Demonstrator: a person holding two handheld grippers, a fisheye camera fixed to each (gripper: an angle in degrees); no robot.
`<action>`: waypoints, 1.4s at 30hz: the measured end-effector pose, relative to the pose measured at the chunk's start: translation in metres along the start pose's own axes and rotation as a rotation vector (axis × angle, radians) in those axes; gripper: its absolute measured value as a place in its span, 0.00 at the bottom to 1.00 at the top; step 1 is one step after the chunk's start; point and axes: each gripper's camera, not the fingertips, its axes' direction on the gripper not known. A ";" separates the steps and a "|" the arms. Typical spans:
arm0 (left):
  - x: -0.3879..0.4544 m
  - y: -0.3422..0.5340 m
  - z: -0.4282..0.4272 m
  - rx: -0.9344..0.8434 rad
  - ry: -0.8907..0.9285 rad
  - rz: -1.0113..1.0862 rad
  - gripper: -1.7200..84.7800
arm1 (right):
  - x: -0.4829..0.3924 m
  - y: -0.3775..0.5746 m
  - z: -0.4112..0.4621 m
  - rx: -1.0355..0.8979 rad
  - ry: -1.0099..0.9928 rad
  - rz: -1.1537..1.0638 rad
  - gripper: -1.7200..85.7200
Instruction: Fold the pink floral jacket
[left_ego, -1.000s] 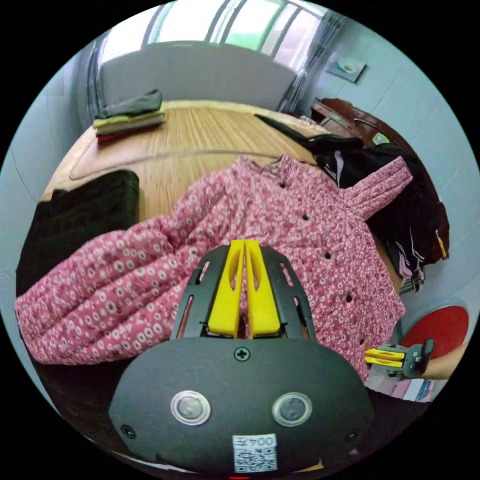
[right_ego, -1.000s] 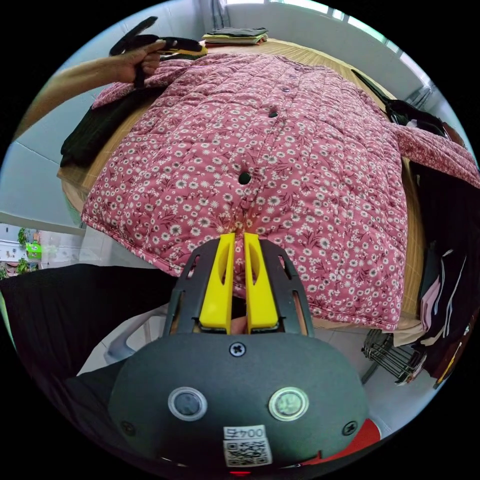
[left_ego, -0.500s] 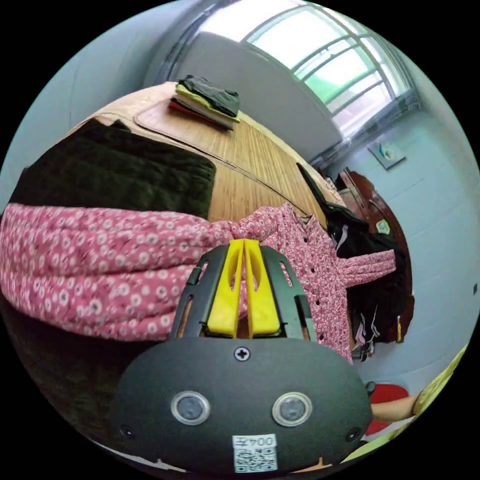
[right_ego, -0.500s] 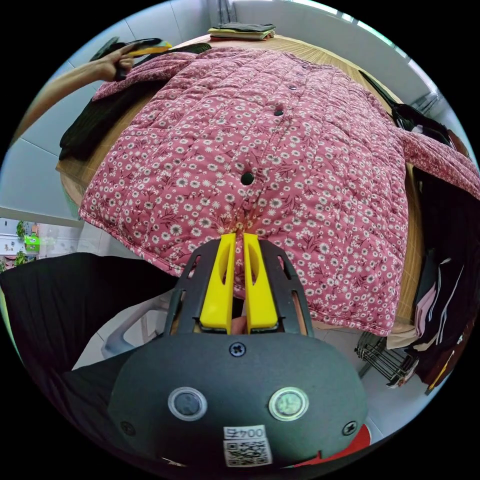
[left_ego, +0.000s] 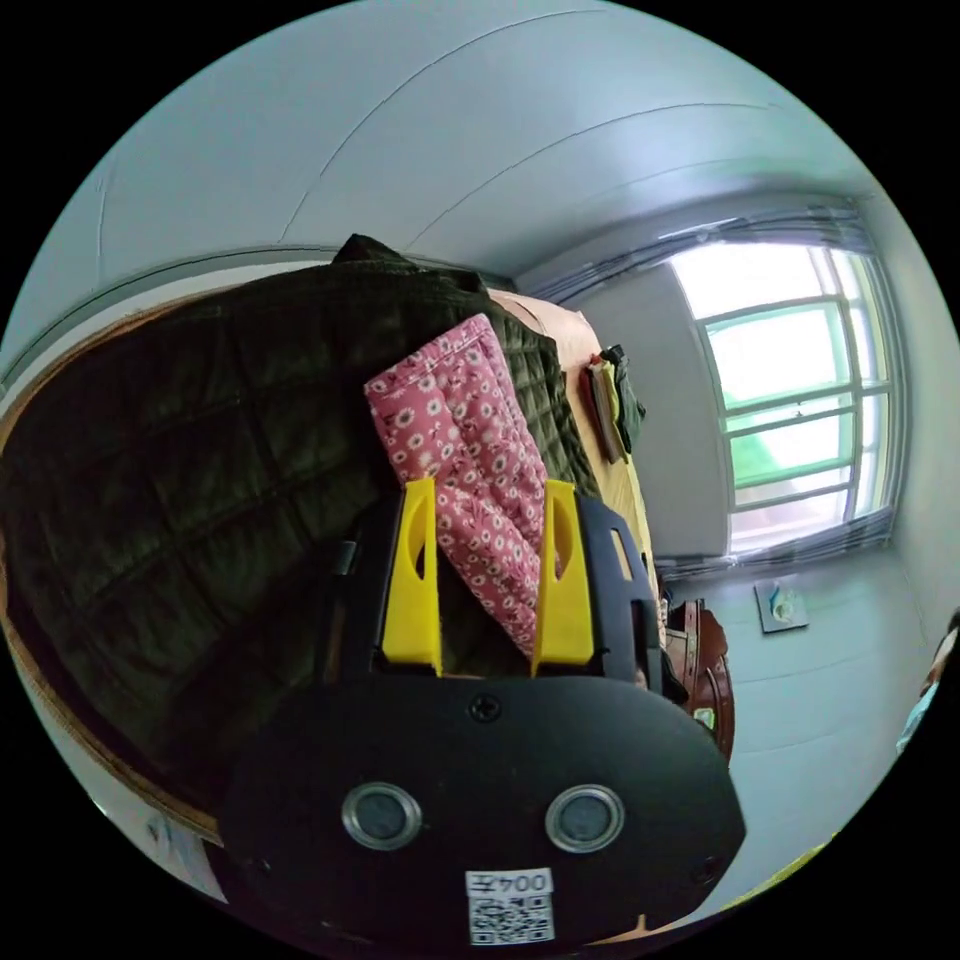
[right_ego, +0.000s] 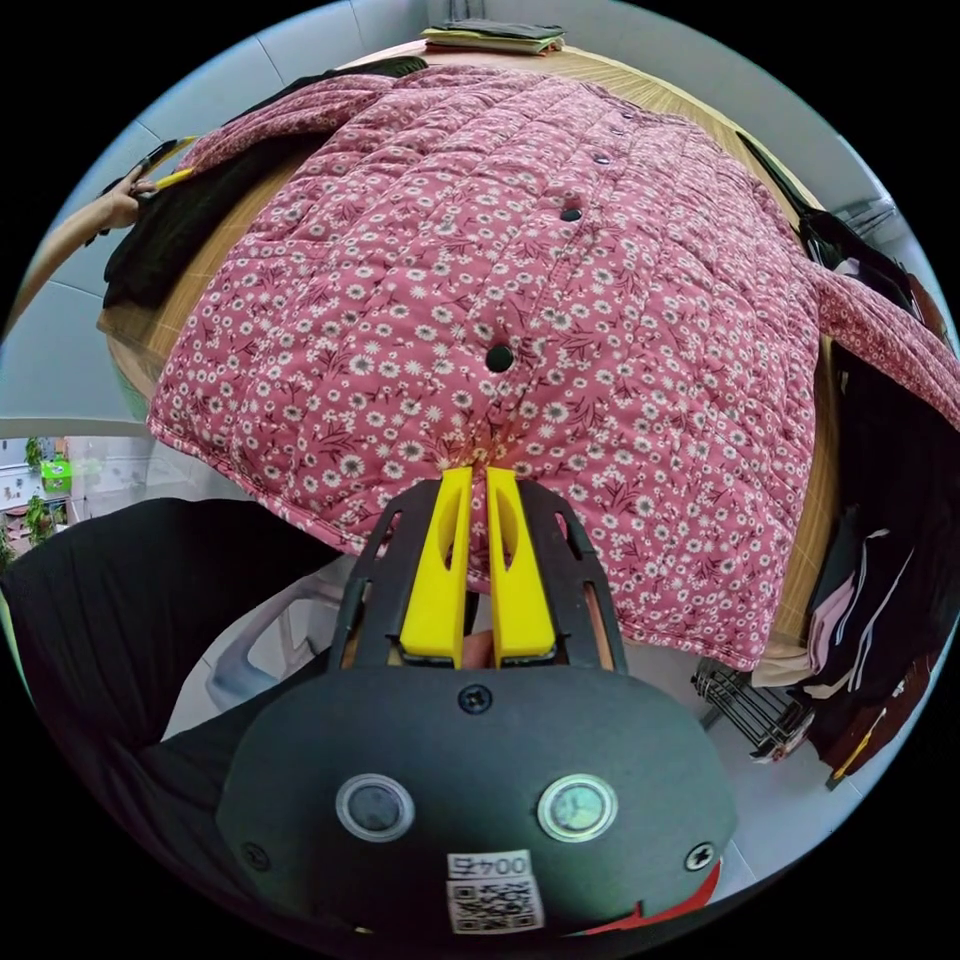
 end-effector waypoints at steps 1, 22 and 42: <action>-0.004 0.005 -0.008 0.018 -0.026 -0.010 0.19 | 0.001 0.001 0.000 -0.006 0.001 0.001 0.07; 0.043 -0.030 -0.031 -0.002 0.039 0.177 0.07 | 0.011 -0.105 -0.129 0.441 -0.177 0.130 0.01; 0.495 0.276 -0.049 -0.133 0.435 1.413 0.12 | 0.242 -0.071 -0.137 0.343 -0.666 0.539 0.01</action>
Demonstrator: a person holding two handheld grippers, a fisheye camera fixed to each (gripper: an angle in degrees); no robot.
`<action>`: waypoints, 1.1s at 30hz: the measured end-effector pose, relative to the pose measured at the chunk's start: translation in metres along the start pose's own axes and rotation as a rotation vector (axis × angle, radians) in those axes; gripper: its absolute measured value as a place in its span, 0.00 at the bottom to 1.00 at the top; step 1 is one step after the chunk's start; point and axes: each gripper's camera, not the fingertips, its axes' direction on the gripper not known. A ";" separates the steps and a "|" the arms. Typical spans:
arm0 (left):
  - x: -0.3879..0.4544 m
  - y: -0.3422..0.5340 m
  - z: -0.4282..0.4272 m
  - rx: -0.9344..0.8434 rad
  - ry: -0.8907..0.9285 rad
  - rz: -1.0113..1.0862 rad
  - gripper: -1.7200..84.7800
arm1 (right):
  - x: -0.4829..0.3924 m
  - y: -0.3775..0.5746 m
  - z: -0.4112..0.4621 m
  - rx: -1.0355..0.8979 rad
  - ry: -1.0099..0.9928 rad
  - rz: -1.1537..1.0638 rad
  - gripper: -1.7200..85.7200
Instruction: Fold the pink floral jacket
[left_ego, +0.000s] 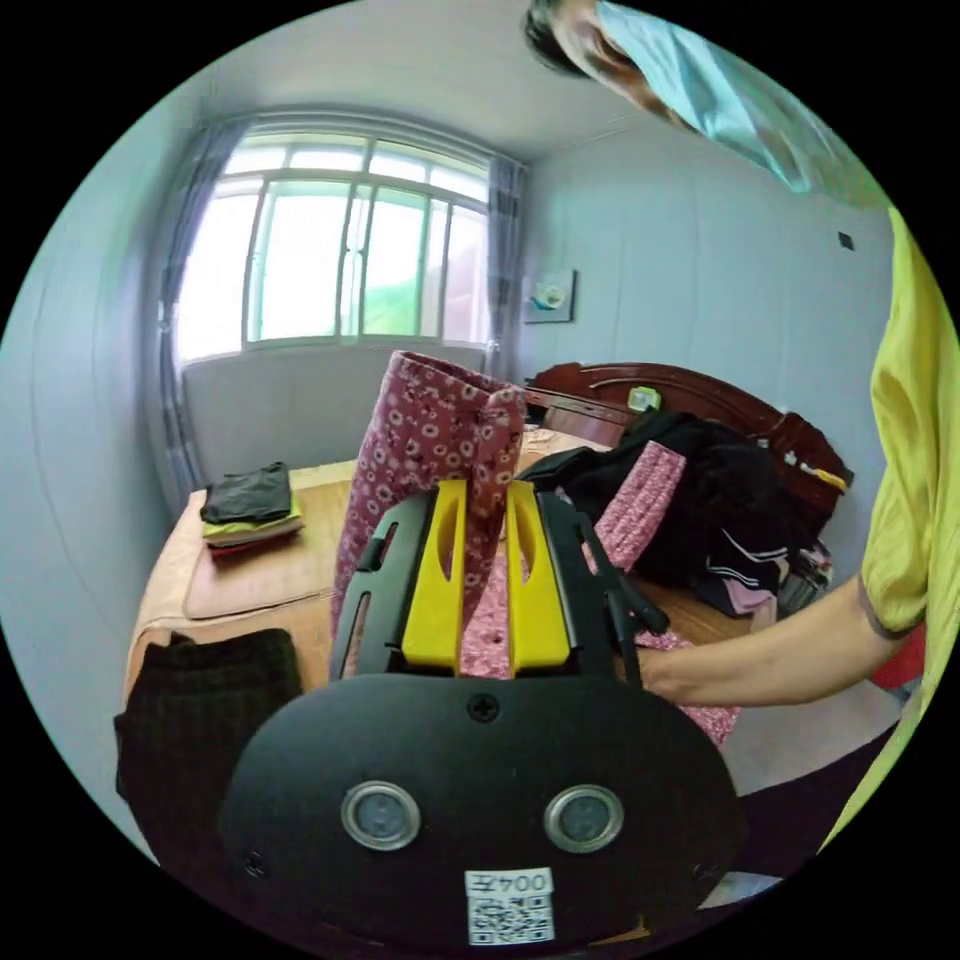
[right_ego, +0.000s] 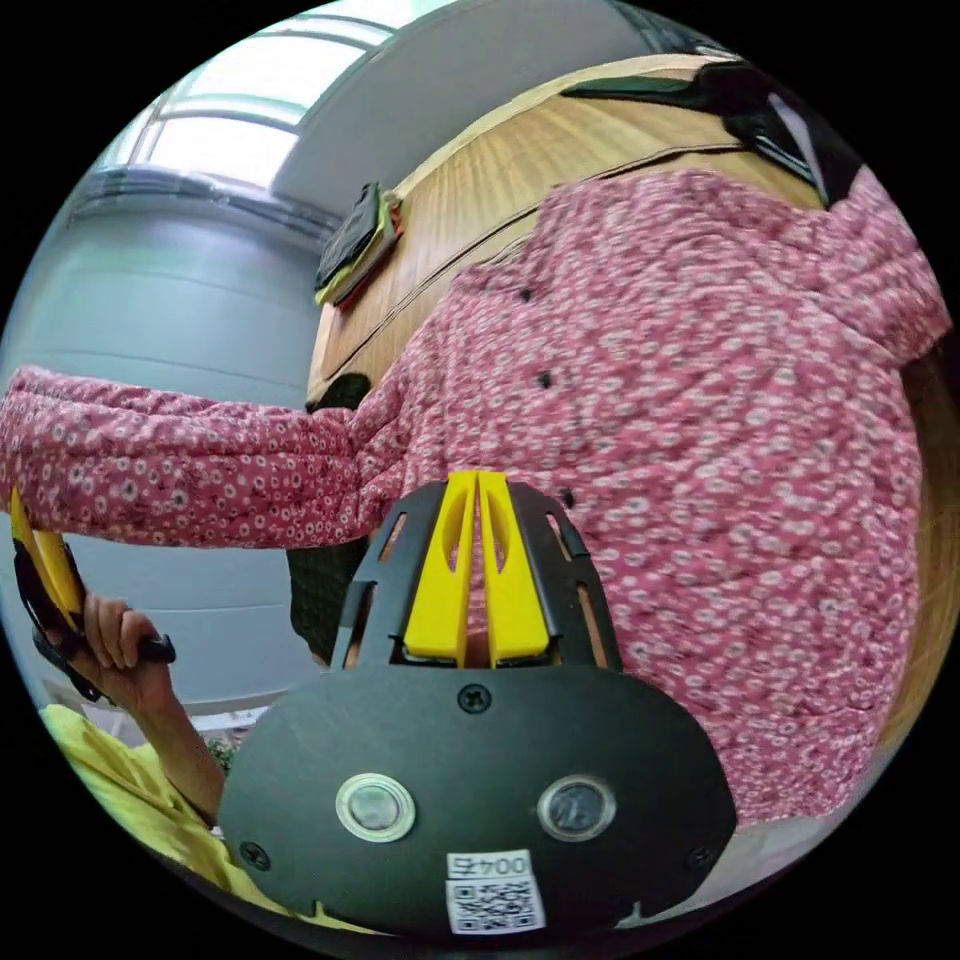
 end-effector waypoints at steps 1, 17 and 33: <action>0.011 0.001 0.031 -0.057 0.053 -0.006 0.14 | 0.026 0.005 -0.023 0.026 0.009 0.040 0.01; -0.093 0.056 0.098 -0.360 -0.228 -0.369 0.14 | 0.145 0.029 -0.075 0.029 -0.199 0.236 0.17; -0.078 0.073 -0.005 -0.403 -0.404 -0.544 0.09 | 0.028 0.043 -0.076 0.095 0.302 -0.171 0.09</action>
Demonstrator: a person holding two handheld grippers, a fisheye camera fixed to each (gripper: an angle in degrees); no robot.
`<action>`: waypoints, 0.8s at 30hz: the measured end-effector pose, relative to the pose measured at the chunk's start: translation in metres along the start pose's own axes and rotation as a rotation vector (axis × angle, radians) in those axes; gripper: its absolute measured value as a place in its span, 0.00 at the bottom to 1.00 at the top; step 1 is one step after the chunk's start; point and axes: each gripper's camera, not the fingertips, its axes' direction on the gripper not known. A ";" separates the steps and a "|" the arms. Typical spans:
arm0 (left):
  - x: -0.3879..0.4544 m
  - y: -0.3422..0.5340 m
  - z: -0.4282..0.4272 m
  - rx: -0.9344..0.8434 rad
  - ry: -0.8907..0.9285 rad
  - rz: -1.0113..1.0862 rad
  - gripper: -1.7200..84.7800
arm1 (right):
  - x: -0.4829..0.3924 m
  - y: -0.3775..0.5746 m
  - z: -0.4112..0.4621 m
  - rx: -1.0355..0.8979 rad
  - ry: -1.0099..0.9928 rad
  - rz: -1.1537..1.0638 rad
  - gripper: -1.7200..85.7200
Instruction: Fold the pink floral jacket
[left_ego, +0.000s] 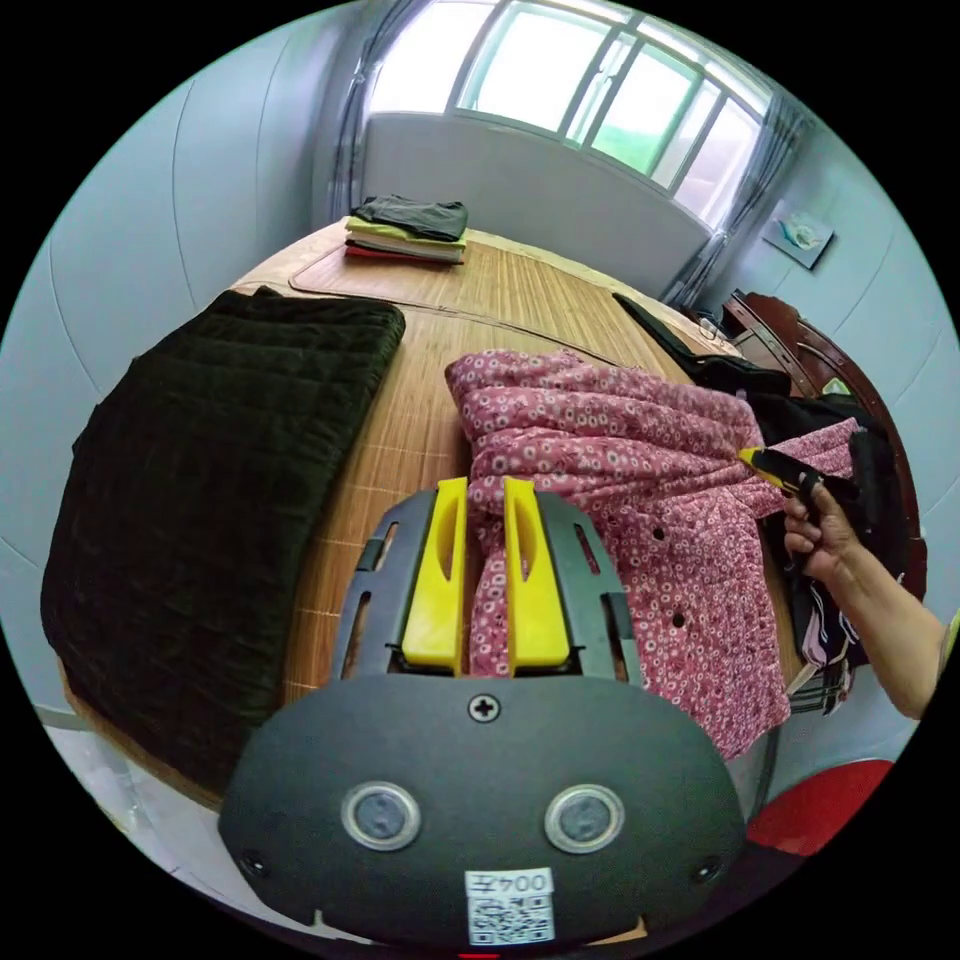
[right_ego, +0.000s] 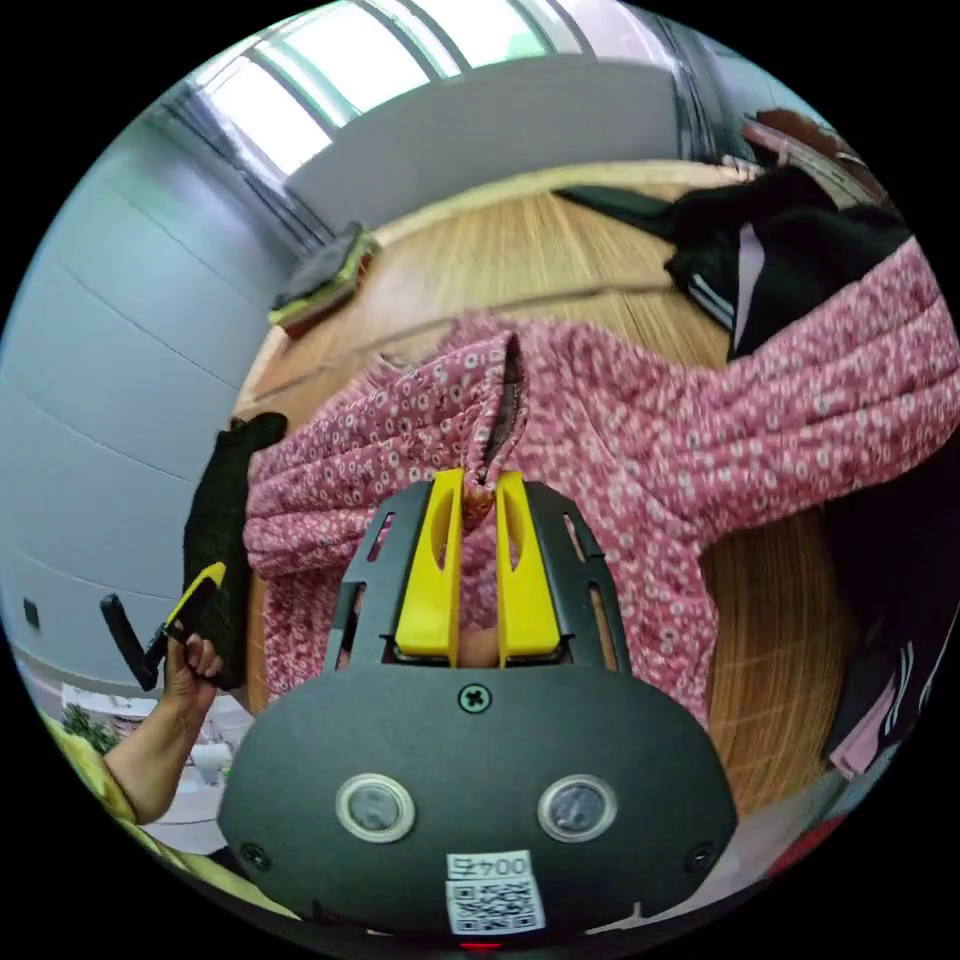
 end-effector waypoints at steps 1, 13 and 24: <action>0.006 -0.012 -0.003 0.017 0.000 0.043 0.09 | 0.004 0.010 0.003 -0.001 0.041 0.042 0.10; 0.038 -0.116 0.130 -0.105 -0.108 0.358 0.03 | -0.085 0.059 0.109 -0.038 0.089 -0.199 0.13; 0.006 -0.144 0.030 0.006 0.004 0.276 0.02 | 0.040 0.096 -0.052 0.367 -0.174 0.276 0.18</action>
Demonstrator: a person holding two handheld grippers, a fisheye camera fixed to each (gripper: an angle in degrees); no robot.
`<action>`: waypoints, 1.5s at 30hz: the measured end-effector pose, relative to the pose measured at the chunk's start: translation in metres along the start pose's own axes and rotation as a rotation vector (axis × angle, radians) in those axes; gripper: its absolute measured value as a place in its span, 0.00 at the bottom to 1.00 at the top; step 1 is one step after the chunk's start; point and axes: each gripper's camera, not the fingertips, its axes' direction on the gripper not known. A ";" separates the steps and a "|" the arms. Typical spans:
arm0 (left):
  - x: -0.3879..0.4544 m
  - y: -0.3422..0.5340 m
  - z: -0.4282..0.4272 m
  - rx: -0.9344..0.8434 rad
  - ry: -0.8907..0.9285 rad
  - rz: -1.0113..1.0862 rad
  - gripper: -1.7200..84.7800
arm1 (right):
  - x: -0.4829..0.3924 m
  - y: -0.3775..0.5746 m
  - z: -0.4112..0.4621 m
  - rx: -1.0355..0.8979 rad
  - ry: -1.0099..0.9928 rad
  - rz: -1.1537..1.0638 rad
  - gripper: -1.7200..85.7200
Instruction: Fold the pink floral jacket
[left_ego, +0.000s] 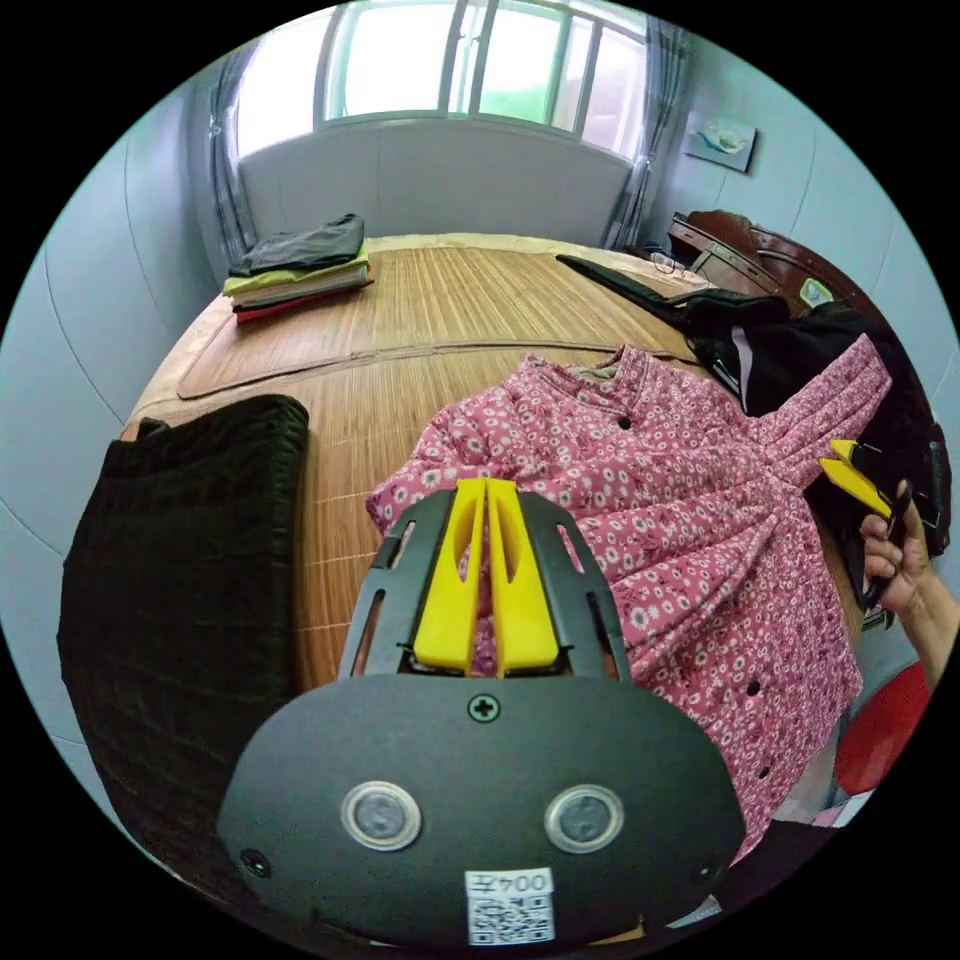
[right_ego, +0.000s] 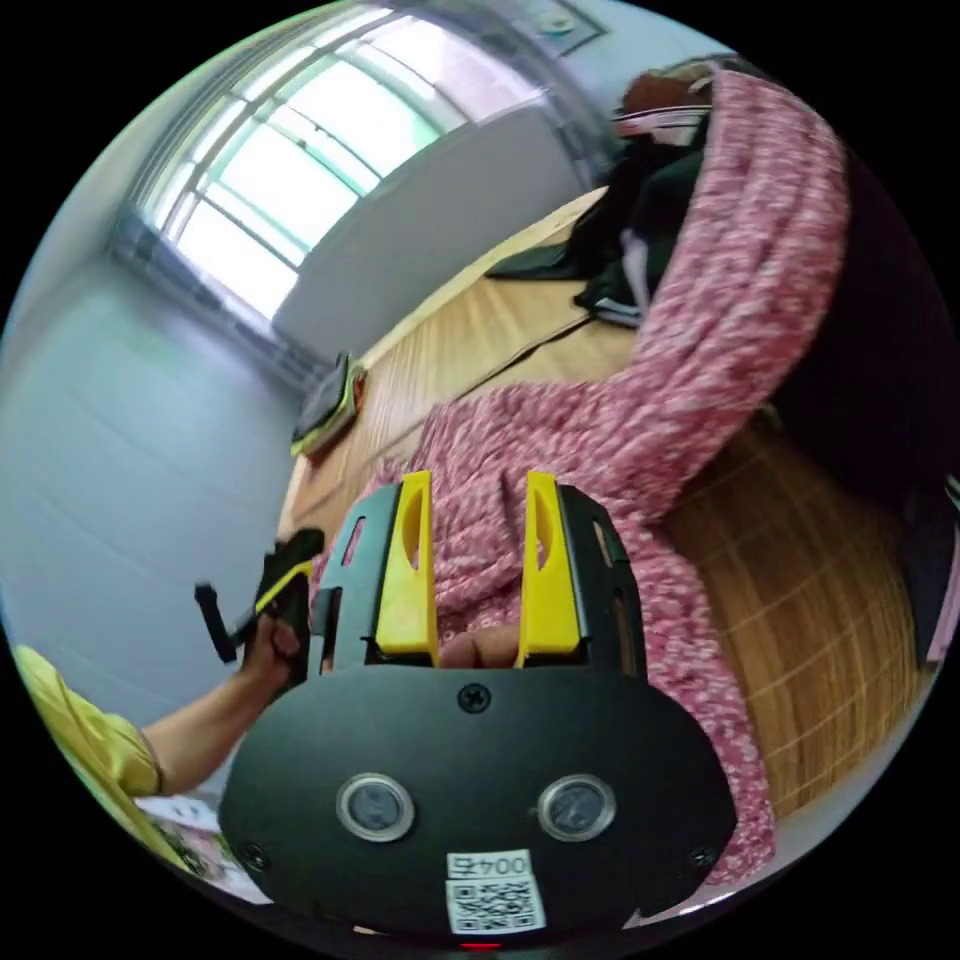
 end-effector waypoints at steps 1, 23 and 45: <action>0.000 0.002 -0.017 0.009 0.009 -0.008 0.02 | 0.028 -0.012 -0.032 0.067 0.007 0.077 0.18; 0.027 0.083 -0.109 -0.171 0.100 -0.241 0.02 | -0.026 -0.116 -0.085 0.261 0.399 -0.299 0.06; -0.044 0.097 -0.153 -0.132 0.072 -0.270 0.02 | -0.315 0.240 0.245 -0.172 0.441 -1.258 0.12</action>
